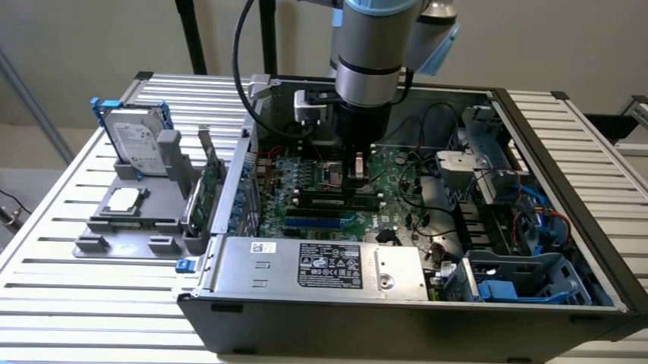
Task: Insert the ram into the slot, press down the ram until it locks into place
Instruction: 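Insert the ram into the slot, then press down the ram until it locks into place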
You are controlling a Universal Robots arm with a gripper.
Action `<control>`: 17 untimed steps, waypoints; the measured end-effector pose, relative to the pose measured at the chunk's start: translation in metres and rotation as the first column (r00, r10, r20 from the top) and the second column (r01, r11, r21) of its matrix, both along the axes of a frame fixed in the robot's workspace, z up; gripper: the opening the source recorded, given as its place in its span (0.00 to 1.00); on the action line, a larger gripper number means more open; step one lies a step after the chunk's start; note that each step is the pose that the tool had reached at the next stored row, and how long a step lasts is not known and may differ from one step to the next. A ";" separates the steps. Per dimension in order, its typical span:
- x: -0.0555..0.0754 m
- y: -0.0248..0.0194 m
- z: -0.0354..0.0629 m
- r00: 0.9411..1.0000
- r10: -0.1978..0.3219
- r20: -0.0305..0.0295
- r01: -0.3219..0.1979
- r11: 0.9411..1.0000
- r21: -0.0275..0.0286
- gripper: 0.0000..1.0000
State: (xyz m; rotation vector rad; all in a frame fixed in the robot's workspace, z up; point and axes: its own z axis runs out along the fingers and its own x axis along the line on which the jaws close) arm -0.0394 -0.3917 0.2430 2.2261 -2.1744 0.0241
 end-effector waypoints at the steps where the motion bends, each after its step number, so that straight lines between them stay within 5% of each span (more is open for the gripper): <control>1: -0.001 0.0000 0.0002 1.000 0.000 0.000 0.000 1.000 0.000 0.19; 4: -0.002 0.0001 0.0002 1.000 0.000 0.000 0.000 1.000 0.000 0.11; 17: -0.002 0.0000 0.0003 1.000 0.000 0.000 0.000 1.000 0.000 0.11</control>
